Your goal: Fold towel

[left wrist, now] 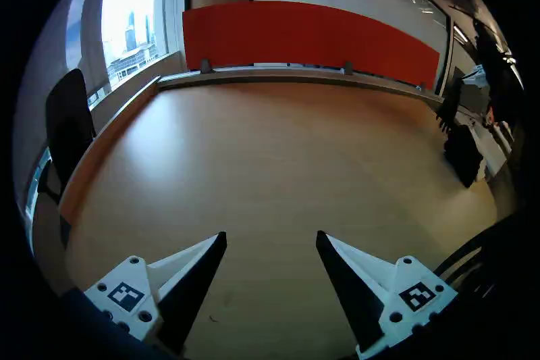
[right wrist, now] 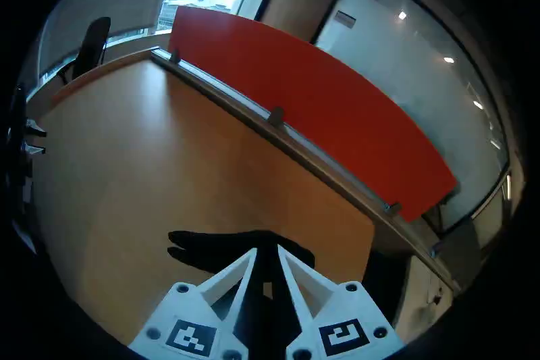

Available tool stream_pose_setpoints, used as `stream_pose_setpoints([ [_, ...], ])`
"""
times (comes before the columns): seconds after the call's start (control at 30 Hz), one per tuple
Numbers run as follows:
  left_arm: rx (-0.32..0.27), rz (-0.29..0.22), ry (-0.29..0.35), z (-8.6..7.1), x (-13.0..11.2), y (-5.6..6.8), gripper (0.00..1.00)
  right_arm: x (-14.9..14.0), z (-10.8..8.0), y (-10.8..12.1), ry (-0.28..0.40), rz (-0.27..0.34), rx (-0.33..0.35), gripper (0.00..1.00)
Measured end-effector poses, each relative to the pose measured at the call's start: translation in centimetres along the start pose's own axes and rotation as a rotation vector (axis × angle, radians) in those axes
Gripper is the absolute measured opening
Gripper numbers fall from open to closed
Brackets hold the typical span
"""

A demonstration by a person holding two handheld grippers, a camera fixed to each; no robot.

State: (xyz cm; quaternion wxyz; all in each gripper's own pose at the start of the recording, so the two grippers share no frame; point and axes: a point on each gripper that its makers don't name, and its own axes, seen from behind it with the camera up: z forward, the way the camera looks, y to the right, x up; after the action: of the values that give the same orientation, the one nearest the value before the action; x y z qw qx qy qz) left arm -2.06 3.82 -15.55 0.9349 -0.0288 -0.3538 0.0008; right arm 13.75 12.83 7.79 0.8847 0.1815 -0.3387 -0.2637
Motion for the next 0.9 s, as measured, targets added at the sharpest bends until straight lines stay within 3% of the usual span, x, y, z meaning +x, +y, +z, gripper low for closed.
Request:
stream_pose_setpoints([
  [0.4, -0.021, 0.019, -0.002, 0.6, 0.6, 1.1, 0.99, -2.8, -1.9, 1.2, -0.021, 0.028, -0.024, 0.06],
  [0.9, -0.048, 0.041, -0.006, 0.8, 0.8, 2.2, 0.99, -9.5, -5.3, 2.0, -0.071, 0.115, -0.058, 0.06],
])
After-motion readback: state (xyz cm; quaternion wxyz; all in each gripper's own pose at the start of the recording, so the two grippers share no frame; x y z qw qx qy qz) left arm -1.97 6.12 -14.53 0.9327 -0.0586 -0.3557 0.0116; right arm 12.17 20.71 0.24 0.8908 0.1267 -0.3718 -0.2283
